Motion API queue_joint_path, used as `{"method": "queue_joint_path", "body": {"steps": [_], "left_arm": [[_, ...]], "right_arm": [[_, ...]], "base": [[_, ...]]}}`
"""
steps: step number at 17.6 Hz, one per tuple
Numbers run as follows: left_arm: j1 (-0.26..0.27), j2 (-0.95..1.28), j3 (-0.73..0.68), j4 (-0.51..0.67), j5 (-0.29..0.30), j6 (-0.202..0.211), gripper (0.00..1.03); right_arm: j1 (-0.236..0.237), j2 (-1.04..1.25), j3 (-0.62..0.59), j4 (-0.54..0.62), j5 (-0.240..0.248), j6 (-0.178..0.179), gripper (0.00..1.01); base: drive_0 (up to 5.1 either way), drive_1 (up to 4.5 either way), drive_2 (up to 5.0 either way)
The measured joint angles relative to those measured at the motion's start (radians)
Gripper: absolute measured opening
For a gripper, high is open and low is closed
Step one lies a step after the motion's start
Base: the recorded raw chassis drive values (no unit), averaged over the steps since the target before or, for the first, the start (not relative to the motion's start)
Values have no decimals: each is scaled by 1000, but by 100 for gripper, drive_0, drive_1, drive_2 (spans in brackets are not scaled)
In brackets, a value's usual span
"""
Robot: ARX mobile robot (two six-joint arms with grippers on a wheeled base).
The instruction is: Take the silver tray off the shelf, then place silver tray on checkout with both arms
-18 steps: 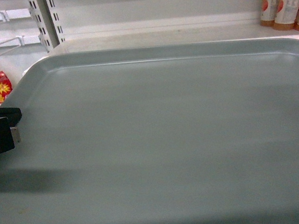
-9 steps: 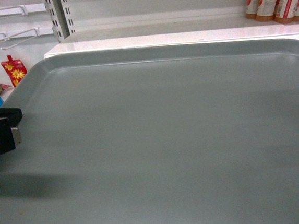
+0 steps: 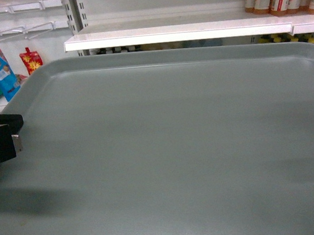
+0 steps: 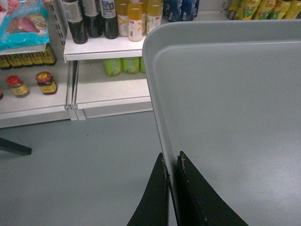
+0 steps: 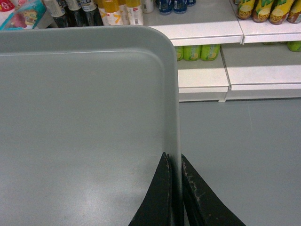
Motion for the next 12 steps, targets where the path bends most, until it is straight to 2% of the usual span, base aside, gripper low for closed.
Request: {"method": "queue_joint_path", "body": {"steps": [12], "left_arm": [[0,-2,0,2,0,0,4]], "right_arm": [[0,-1,0,5,0,-1,3]], "base": [[5,-409,419]]}}
